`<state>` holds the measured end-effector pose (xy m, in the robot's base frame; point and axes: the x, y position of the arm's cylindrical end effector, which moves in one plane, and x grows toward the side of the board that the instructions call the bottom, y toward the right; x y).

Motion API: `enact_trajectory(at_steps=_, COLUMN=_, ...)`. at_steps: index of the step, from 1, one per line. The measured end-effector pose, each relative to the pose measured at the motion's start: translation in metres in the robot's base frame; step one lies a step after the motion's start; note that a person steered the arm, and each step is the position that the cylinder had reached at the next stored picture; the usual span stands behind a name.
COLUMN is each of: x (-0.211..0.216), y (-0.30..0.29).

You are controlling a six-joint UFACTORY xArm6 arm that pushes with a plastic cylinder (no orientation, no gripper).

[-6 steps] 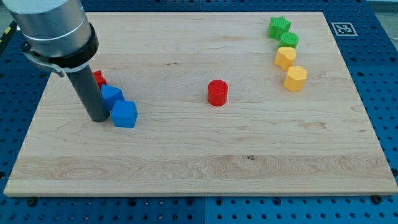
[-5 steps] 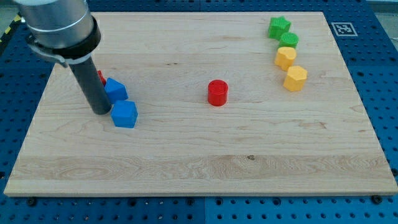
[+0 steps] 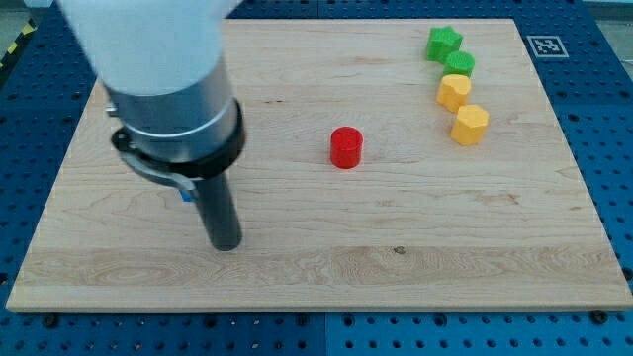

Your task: Move the blue cube to the blue triangle

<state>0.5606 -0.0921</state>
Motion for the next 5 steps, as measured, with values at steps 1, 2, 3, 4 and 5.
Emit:
enact_trajectory(at_steps=1, x=0.000, y=-0.012)
enact_trajectory(at_steps=2, x=-0.013, y=-0.027)
enact_trajectory(at_steps=3, x=-0.024, y=-0.029)
enact_trajectory(at_steps=4, x=-0.032, y=-0.029)
enact_trajectory(at_steps=5, x=-0.045, y=-0.030)
